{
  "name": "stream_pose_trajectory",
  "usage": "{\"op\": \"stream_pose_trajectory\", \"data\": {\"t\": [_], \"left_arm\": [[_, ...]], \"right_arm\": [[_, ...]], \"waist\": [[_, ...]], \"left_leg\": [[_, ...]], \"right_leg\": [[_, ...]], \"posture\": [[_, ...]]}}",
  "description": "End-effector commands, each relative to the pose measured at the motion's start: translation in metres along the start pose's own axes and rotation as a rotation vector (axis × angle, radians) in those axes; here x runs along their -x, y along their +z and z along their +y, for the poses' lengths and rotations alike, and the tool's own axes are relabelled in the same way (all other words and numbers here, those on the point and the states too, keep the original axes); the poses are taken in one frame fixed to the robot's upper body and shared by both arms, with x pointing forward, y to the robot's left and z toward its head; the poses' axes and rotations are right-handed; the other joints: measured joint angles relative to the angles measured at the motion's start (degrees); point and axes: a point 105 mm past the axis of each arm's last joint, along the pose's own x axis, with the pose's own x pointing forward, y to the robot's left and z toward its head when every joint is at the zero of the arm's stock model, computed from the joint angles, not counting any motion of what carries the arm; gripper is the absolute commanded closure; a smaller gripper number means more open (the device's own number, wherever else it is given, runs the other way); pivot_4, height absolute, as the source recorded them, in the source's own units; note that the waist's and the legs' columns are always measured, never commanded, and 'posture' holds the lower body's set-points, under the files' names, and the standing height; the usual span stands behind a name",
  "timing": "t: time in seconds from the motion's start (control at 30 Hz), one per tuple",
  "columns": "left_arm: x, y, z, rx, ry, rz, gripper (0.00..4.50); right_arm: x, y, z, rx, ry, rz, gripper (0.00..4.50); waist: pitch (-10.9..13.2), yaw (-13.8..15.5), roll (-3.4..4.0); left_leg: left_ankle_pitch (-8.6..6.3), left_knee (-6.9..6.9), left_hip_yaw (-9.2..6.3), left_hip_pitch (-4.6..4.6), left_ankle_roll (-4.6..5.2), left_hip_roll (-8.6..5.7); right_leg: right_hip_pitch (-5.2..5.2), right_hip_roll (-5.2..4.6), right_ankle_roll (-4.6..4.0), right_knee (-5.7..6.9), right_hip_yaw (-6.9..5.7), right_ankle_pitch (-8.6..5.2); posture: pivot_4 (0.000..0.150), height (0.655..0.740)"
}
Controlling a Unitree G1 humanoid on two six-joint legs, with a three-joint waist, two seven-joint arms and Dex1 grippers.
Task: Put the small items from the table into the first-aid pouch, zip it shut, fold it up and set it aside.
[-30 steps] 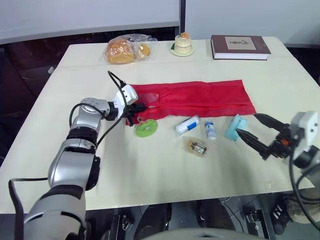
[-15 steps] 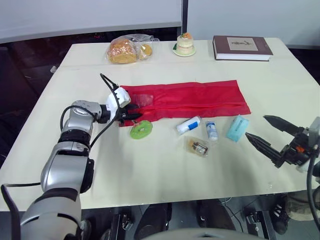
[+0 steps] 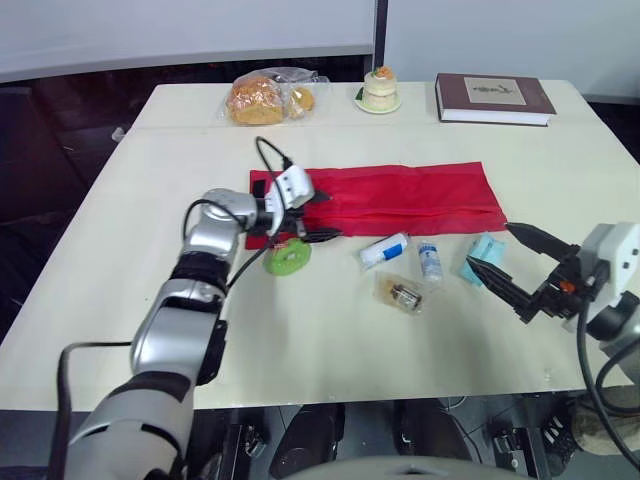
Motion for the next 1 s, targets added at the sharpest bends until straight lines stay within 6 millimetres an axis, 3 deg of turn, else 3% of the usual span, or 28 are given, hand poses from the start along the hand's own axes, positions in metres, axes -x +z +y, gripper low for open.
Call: {"op": "stream_pose_trajectory", "data": {"t": [0.03,0.27,0.57,0.67,0.77,0.8,0.93,1.0], "left_arm": [[-0.014,0.008,0.001,-0.086,0.007,0.018,0.08],[-0.036,0.011,0.003,-0.117,0.064,0.055,0.08],[-0.041,0.010,0.015,-0.150,0.167,0.112,0.08],[-0.043,0.013,0.013,-0.158,0.159,0.102,0.80],[-0.044,0.012,0.011,-0.159,0.145,0.098,1.92],[-0.044,0.012,0.010,-0.159,0.142,0.097,2.63],[-0.044,0.011,0.008,-0.149,0.123,0.089,4.25],[-0.043,0.011,0.007,-0.147,0.117,0.085,4.39]], "right_arm": [[-0.003,0.009,0.002,0.052,-0.023,-0.026,0.00],[-0.003,0.016,0.003,0.044,-0.067,-0.066,0.00],[0.002,0.017,0.001,0.055,-0.094,-0.065,0.00],[0.001,0.015,0.003,0.058,-0.092,-0.058,0.00],[0.001,0.015,0.003,0.059,-0.090,-0.054,0.00],[0.002,0.014,0.003,0.060,-0.089,-0.052,0.00],[0.003,0.013,0.003,0.059,-0.085,-0.046,0.00],[0.003,0.013,0.003,0.059,-0.080,-0.044,0.00]], "waist": [[0.00,-0.12,-0.01],[0.01,-0.52,-0.03],[0.01,-0.45,-0.03],[0.01,-0.41,-0.03],[0.01,-0.46,-0.03],[0.01,-0.50,-0.03],[0.01,-0.49,-0.03],[0.01,-0.50,-0.03]], "left_leg": [[0.00,0.00,0.01,0.00,0.00,0.00],[-0.01,-0.05,0.00,0.01,0.02,0.02],[-0.01,-0.03,0.01,0.01,0.02,0.00],[-0.01,-0.03,0.00,0.01,0.02,0.00],[-0.01,-0.03,0.00,0.01,0.02,-0.01],[-0.01,-0.03,0.00,0.01,0.02,0.00],[-0.01,-0.03,0.00,0.01,0.01,0.00],[-0.01,-0.03,0.00,0.01,0.02,0.00]], "right_leg": [[0.00,0.00,0.00,0.00,0.01,0.00],[-0.01,0.02,0.00,0.00,-0.01,0.00],[0.00,0.01,0.00,0.01,0.00,0.00],[0.00,0.02,0.00,0.01,0.00,0.00],[0.00,0.01,0.00,0.01,0.00,0.00],[0.00,0.02,0.00,0.01,0.00,0.00],[-0.01,0.02,0.00,0.01,0.00,0.00],[-0.01,0.02,0.00,0.01,0.00,0.00]], "posture": [[0.150,0.7289],[0.150,0.7289],[0.150,0.7289],[0.150,0.7289],[0.150,0.7289],[0.150,0.7289],[0.150,0.7289],[0.150,0.7289]]}}
